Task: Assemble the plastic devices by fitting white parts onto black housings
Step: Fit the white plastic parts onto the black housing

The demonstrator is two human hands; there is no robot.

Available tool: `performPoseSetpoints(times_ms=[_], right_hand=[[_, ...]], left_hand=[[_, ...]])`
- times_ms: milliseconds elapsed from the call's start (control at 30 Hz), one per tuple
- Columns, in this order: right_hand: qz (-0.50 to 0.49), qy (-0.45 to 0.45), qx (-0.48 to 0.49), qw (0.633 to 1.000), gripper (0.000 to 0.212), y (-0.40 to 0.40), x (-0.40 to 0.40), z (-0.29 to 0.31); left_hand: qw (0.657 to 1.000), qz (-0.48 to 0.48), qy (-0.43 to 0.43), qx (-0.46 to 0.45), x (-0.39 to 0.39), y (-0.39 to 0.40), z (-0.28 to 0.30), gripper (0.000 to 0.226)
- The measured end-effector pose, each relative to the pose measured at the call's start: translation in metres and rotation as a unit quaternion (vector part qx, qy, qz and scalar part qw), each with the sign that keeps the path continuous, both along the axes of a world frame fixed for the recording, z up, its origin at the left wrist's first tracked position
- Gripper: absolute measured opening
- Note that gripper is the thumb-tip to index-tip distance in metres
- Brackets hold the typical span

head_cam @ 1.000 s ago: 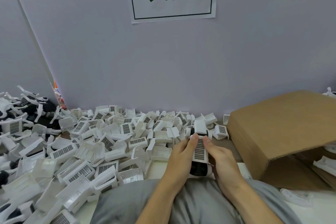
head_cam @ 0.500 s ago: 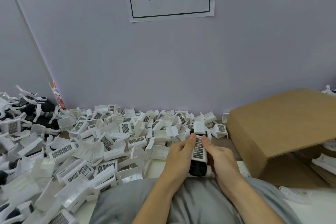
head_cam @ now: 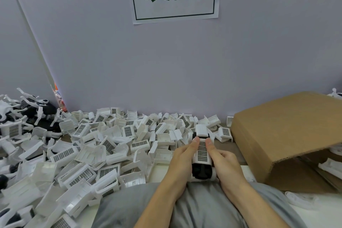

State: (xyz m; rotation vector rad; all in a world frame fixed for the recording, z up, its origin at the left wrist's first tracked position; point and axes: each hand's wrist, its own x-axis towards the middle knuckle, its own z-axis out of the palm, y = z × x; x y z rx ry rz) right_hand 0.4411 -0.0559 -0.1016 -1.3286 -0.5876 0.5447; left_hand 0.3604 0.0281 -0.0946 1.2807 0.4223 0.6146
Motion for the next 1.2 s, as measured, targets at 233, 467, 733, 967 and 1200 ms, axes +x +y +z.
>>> performPoseSetpoints(times_ms=[233,467,733,967,1200], right_hand=[[0.036,-0.037,-0.015,0.999,0.035,-0.0018,-0.0025,0.0034],[0.009,-0.068,0.008,0.998,0.042,-0.0045,-0.0056,0.0049],[-0.028,-0.069,0.031,0.997,0.036,-0.0009,-0.0059,0.0029],[0.007,-0.045,0.064,0.997,0.019,-0.0029,-0.0042,0.0028],[0.003,-0.085,0.067,0.994,0.021,-0.0019,-0.0054,0.0021]], left_hand=[[0.998,0.064,0.008,0.024,0.0004,-0.0011,0.0003,0.036],[0.998,0.048,-0.029,0.039,-0.0036,0.0009,0.0012,0.03],[0.999,0.0,-0.038,0.011,-0.0019,0.0008,-0.0007,0.019],[0.999,0.021,-0.023,0.033,-0.0027,0.0014,-0.0009,0.018],[0.999,0.027,-0.033,0.003,-0.0036,0.002,0.0001,0.019]])
